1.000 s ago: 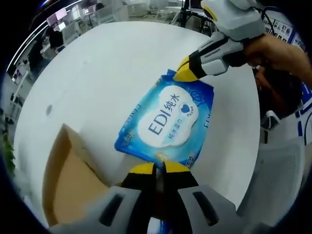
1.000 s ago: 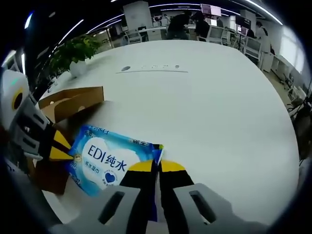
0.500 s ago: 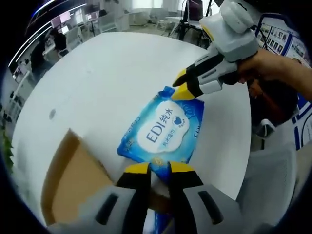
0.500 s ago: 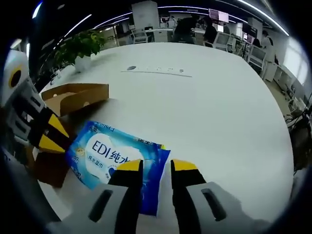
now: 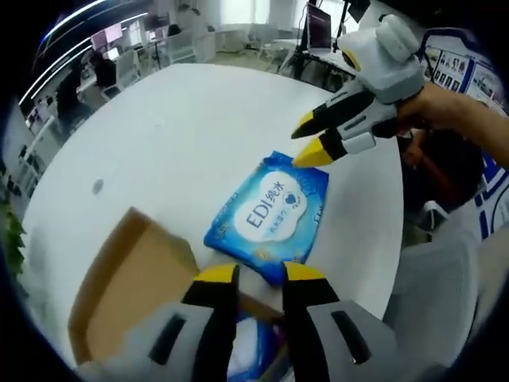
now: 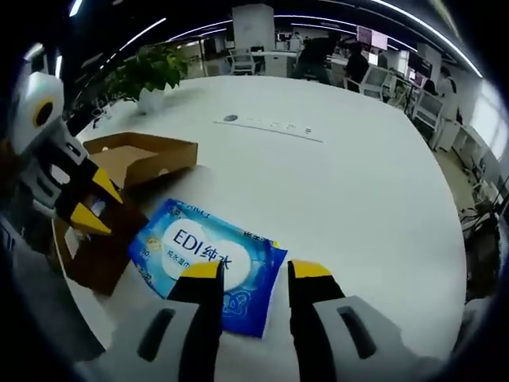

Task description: Operate the shoe box by opening the lid, removing the specified soft item, and placing it in the target area until the item is outside and the box remains undamaged.

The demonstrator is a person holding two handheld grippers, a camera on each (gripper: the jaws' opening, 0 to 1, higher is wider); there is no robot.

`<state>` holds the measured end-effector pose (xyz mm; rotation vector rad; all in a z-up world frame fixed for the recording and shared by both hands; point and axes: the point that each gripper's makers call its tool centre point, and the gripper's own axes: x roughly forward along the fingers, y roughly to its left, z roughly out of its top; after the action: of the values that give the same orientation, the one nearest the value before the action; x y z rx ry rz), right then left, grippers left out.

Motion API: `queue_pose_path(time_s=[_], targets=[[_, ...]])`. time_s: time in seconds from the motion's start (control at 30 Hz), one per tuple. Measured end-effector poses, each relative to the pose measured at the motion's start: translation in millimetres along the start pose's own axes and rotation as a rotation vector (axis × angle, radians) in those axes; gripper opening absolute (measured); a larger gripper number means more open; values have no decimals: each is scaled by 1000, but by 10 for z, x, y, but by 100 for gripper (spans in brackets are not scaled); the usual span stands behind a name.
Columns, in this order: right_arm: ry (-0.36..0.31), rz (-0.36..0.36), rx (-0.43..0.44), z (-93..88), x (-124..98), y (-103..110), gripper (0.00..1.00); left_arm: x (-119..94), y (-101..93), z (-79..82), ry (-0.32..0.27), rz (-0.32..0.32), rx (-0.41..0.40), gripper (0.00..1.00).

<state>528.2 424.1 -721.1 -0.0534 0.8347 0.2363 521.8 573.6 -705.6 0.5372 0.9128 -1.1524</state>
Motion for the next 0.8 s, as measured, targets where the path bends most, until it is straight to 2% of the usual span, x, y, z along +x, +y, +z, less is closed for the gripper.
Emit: queue_pose_path(time_s=[0.8], targets=[[-22,121,-154,211,-293,674,33,-402,234,-323,-25,51,-32,20]])
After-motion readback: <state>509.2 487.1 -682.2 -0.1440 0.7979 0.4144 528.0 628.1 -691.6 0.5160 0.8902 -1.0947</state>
